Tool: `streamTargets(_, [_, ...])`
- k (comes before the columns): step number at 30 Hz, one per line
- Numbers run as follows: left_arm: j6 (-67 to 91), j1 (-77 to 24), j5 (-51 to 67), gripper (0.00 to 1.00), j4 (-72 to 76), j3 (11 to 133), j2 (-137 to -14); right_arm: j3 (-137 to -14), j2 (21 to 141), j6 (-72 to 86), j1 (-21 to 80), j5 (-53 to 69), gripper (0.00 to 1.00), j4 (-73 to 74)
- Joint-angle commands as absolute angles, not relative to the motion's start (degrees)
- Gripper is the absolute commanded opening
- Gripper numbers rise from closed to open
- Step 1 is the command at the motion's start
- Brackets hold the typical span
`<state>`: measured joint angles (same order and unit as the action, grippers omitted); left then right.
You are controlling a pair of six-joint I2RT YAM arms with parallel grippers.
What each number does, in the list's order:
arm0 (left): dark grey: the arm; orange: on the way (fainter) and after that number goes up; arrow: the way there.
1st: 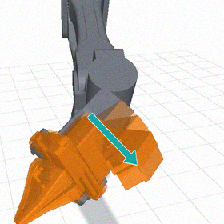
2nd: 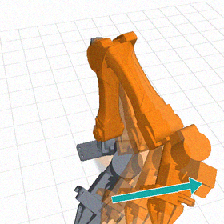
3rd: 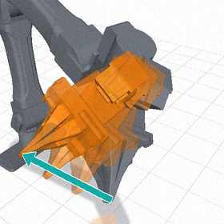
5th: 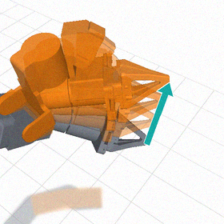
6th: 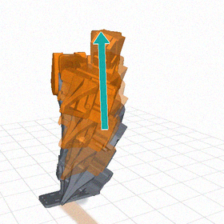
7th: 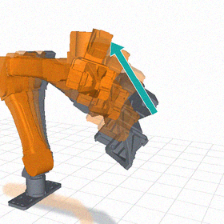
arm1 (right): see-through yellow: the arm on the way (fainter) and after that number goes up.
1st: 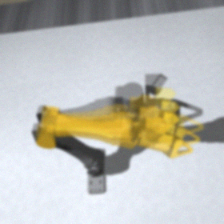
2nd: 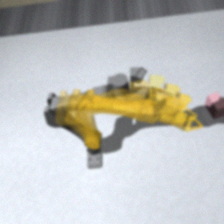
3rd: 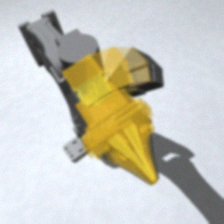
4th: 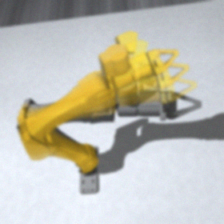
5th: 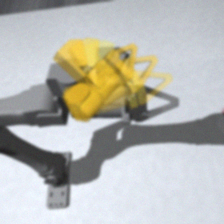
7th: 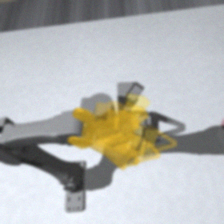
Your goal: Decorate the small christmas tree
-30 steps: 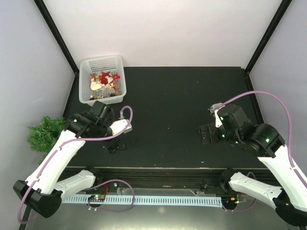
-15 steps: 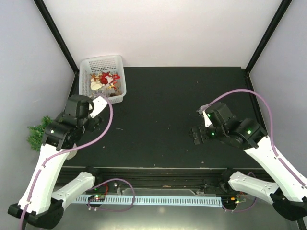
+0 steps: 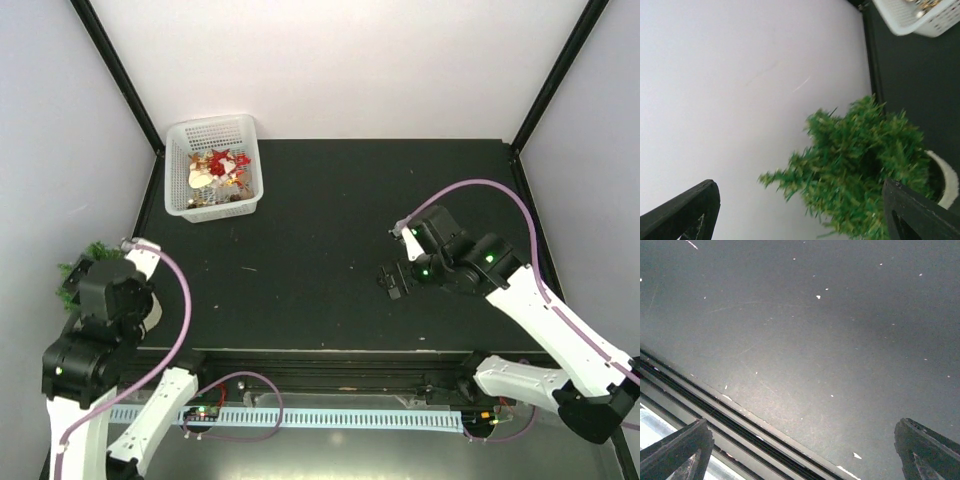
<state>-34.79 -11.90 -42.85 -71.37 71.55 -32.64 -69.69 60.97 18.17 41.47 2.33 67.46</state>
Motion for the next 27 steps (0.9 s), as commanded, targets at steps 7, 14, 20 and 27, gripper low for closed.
streamTargets(7, [-31.85, -7.54, -47.23, 0.9, -75.37, 64.69, -21.95, -72.97, 65.93, 17.78, 43.19, 6.62, 1.0, 65.73])
streamTargets(14, [-25.08, -6.96, -45.2, 0.98, -75.7, 55.58, -13.72, -75.28, 68.18, 18.54, 43.47, 6.94, 1.0, 66.07])
streamTargets(20, [-20.84, -6.69, -42.42, 0.99, -75.53, 48.98, -10.68, -75.42, 69.48, 19.21, 43.58, 7.26, 1.0, 65.86])
streamTargets(27, [-26.21, -6.86, -43.68, 0.86, -67.49, 41.59, -10.08, -76.51, 70.91, 20.67, 44.17, 8.15, 1.0, 65.48])
